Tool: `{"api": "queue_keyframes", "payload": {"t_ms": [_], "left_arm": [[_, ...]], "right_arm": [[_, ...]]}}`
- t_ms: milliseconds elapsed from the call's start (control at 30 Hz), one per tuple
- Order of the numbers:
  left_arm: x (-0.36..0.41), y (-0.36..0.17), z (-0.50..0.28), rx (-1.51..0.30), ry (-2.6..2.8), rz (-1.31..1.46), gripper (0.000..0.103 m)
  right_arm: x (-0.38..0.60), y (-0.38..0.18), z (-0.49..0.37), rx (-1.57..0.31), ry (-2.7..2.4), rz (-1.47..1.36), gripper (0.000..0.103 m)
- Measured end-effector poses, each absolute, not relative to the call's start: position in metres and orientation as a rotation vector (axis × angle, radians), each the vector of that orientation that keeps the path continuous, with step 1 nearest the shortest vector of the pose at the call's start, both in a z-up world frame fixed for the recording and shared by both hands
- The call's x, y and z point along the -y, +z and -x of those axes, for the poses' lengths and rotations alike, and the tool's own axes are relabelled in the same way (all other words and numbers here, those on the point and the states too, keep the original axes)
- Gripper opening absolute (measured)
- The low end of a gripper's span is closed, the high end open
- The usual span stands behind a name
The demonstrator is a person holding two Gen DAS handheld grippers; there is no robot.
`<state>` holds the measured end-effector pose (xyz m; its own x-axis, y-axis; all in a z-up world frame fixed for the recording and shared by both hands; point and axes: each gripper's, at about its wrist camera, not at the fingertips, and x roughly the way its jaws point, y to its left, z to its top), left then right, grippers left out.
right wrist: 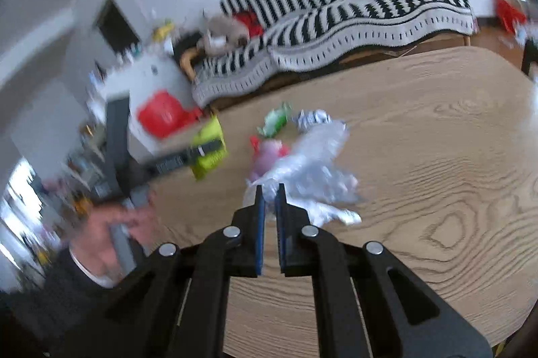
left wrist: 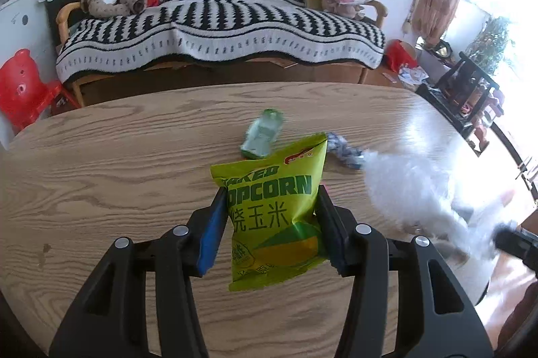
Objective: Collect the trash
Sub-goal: 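Grasp the yellow popcorn bag with left tool while right tool grasps clear plastic bag, then carry both items to the black bin and open both tools to drop them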
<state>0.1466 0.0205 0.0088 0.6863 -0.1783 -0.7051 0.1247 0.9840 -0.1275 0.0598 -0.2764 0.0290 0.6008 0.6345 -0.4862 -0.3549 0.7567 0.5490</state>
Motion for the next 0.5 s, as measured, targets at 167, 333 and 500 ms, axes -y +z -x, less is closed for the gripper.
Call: {"api": "queue_keyframes", "payload": {"t_ms": [167, 333, 500], "left_arm": [[0.012, 0.022, -0.132, -0.774, -0.218, 0.061, 0.051], [0.055, 0.026, -0.119, -0.774, -0.289, 0.040, 0.051], [0.107, 0.027, -0.105, -0.778, -0.379, -0.003, 0.051]], "right_arm": [[0.294, 0.056, -0.050, -0.640, 0.556, -0.425, 0.007], [0.316, 0.066, -0.039, -0.602, 0.443, -0.367, 0.007], [0.363, 0.071, -0.019, -0.578, 0.317, -0.358, 0.007]]}}
